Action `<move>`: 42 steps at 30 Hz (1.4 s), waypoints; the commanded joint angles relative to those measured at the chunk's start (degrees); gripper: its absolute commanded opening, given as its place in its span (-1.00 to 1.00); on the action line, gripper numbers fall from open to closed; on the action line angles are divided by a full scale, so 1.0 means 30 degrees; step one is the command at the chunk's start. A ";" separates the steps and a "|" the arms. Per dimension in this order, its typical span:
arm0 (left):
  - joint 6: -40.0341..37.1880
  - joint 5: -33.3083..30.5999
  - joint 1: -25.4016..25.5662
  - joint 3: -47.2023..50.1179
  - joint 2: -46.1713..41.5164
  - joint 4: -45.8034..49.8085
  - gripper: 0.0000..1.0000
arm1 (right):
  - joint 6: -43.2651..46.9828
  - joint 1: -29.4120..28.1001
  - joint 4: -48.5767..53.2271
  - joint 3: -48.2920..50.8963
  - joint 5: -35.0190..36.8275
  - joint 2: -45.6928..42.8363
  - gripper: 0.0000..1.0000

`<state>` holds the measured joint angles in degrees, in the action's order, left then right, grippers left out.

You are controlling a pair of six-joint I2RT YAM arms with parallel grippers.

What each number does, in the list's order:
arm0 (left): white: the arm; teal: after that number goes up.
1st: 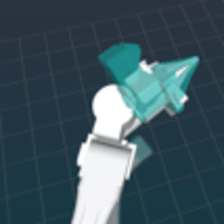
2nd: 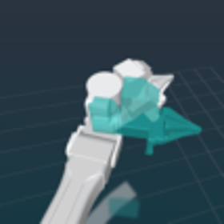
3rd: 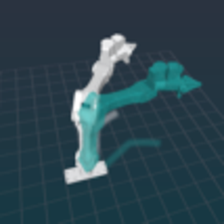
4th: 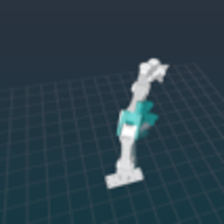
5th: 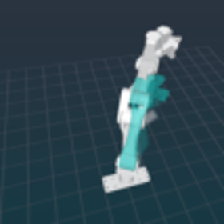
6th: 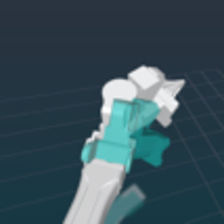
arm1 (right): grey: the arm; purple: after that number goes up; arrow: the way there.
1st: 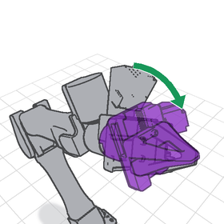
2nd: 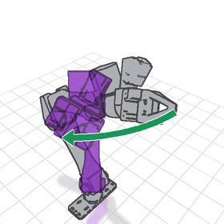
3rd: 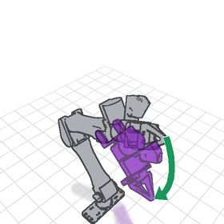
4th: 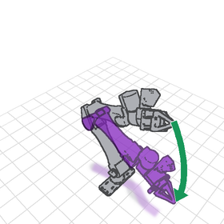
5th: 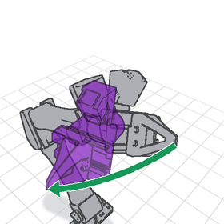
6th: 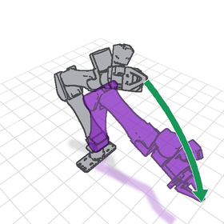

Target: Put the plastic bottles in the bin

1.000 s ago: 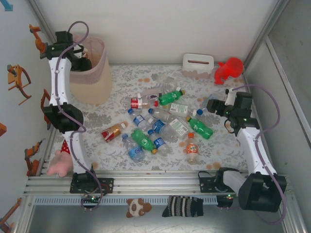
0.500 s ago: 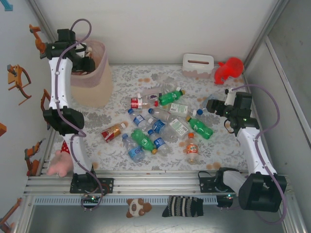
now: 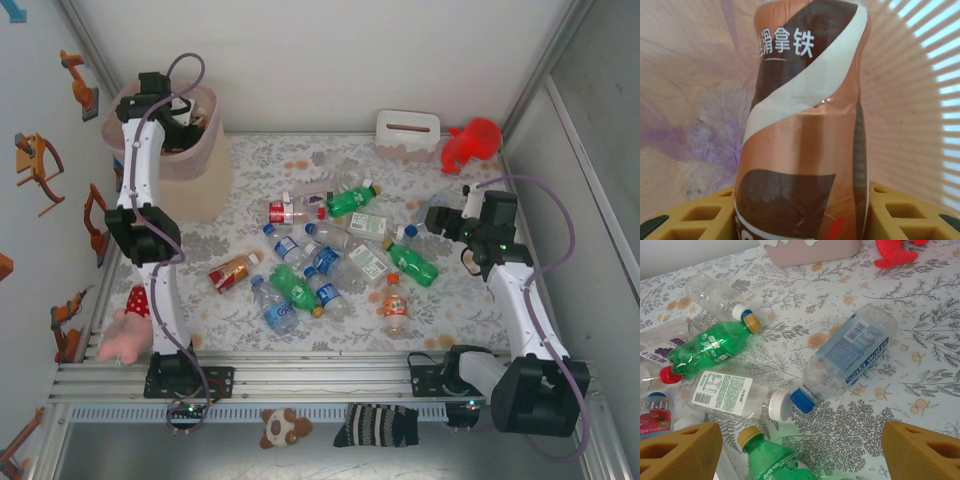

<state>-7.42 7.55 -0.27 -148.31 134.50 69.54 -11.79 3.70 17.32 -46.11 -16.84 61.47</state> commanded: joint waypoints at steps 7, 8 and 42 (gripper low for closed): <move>0.0791 -0.1106 -0.0958 0.0412 0.0849 -0.0130 -0.03 | 0.0227 -0.0215 0.0184 0.0606 0.0547 -0.0213 0.64; 0.0989 -0.1380 -0.1078 0.0444 0.0869 -0.0072 -0.02 | 0.0245 -0.0210 0.0173 0.0607 0.0546 -0.0217 0.64; 0.3917 -0.5959 -0.3717 0.5780 -0.2957 -0.1507 0.06 | 0.0239 -0.0366 0.0089 0.0314 0.0298 -0.0050 0.64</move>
<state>2.55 -8.60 -10.46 -133.43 130.17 66.39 -11.79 3.11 17.41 -44.84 -15.77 61.47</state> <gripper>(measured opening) 0.528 0.820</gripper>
